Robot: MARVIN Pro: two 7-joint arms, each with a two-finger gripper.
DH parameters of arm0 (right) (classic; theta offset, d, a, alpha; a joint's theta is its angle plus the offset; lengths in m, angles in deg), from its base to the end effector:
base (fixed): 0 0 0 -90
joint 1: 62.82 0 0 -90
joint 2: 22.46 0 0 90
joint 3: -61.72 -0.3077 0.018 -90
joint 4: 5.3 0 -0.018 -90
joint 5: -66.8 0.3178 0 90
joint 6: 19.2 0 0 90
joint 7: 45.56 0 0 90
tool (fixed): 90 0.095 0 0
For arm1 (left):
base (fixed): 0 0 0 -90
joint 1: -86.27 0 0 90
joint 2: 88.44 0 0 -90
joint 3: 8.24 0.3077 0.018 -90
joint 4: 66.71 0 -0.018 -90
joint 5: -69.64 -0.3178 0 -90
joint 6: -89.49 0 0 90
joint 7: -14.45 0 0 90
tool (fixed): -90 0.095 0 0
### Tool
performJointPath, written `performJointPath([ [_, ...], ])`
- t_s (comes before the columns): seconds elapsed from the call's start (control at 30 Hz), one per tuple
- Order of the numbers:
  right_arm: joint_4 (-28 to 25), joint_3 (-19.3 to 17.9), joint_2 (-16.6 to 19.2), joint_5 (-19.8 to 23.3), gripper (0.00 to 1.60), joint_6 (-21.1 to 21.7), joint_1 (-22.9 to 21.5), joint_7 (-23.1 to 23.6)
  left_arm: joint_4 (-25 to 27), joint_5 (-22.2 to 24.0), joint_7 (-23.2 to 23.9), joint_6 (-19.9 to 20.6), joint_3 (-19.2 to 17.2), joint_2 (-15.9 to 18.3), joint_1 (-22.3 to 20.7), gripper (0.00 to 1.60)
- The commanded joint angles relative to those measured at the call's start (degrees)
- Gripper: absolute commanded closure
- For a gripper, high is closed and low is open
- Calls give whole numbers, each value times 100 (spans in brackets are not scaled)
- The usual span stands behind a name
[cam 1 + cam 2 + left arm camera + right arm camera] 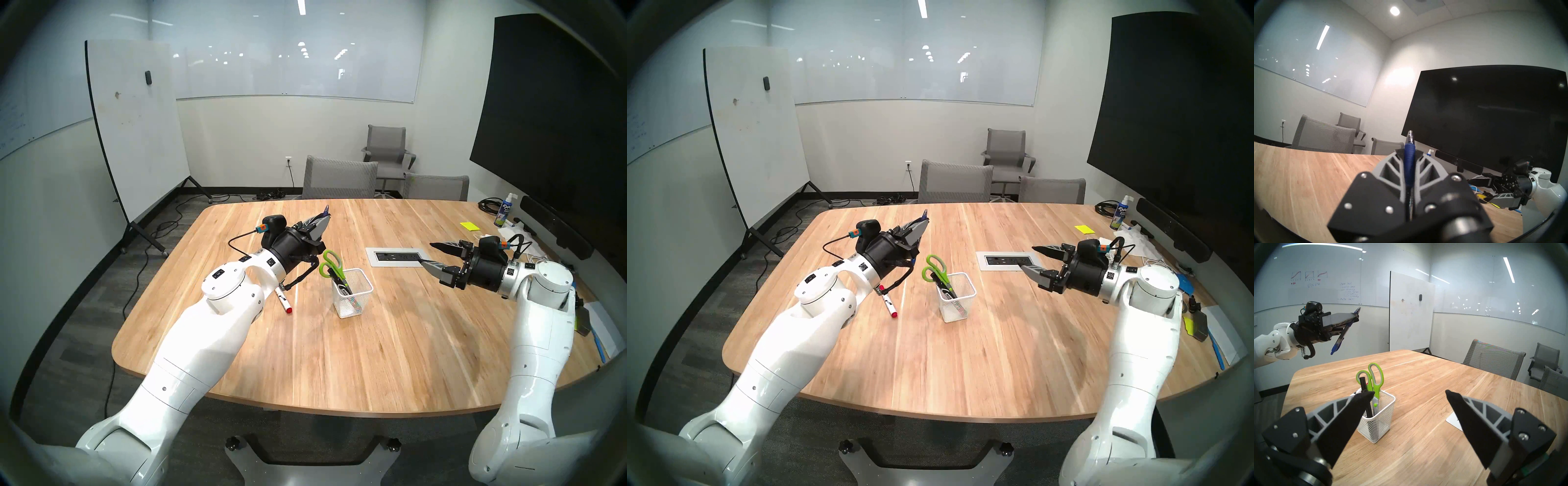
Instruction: Place the pen, the marker, and the scissors into the pen holder
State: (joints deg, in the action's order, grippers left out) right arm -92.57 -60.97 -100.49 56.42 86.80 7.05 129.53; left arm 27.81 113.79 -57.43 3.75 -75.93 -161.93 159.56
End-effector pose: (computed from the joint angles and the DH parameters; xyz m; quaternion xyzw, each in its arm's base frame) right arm 0.4306 -0.1788 -0.1942 -0.6775 -0.3327 -0.6137 0.2317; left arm 0.4587 -0.0986 -0.1953 0.5891 -0.1268 0.6892 0.4025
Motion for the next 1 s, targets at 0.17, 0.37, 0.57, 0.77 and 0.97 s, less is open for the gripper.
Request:
performJointPath([
  [0.17,-100,14,14,43,0,0,-82,-8,-32,57,58,-356,100,-324,-86,160],
  [0.37,-100,14,14,43,0,0,-82,-8,-86,76,111,-486,211,-413,-44,160],
  [0.57,-100,14,14,42,0,0,-82,-8,-138,73,157,-601,369,-485,34,160],
  [0.77,-101,14,14,43,0,1,-81,-8,-238,75,221,-724,463,-497,64,160],
  [0.97,-101,14,14,43,0,1,-81,-8,-294,86,311,-845,508,-470,97,160],
])
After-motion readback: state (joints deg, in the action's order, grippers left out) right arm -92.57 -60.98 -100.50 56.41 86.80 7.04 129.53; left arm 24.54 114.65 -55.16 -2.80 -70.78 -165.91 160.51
